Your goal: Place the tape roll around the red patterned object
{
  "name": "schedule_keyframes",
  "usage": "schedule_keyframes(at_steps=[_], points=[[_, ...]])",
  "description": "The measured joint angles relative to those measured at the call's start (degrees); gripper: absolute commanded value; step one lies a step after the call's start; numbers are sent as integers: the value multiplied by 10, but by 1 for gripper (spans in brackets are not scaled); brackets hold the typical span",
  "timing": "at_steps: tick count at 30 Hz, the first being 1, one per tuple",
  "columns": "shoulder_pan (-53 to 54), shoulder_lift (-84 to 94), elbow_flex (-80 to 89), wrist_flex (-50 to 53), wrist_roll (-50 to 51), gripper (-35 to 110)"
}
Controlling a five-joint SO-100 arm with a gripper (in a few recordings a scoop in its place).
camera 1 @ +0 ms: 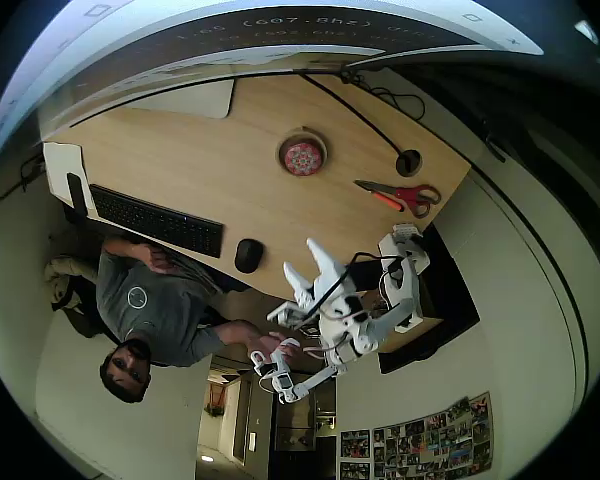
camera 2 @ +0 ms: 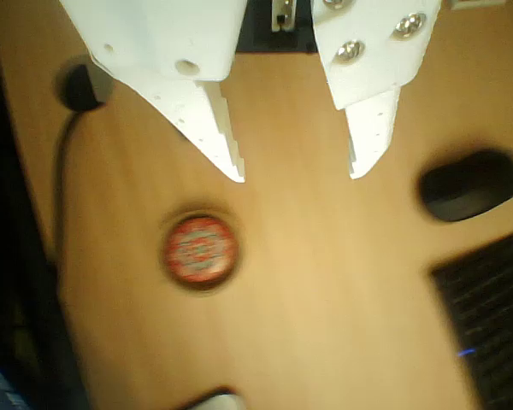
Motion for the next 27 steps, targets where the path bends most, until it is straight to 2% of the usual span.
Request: schedule_keyframes(at_steps=[11,27], points=[[-163,40,27,0,95,32],[-183,22,37,0,100,31]])
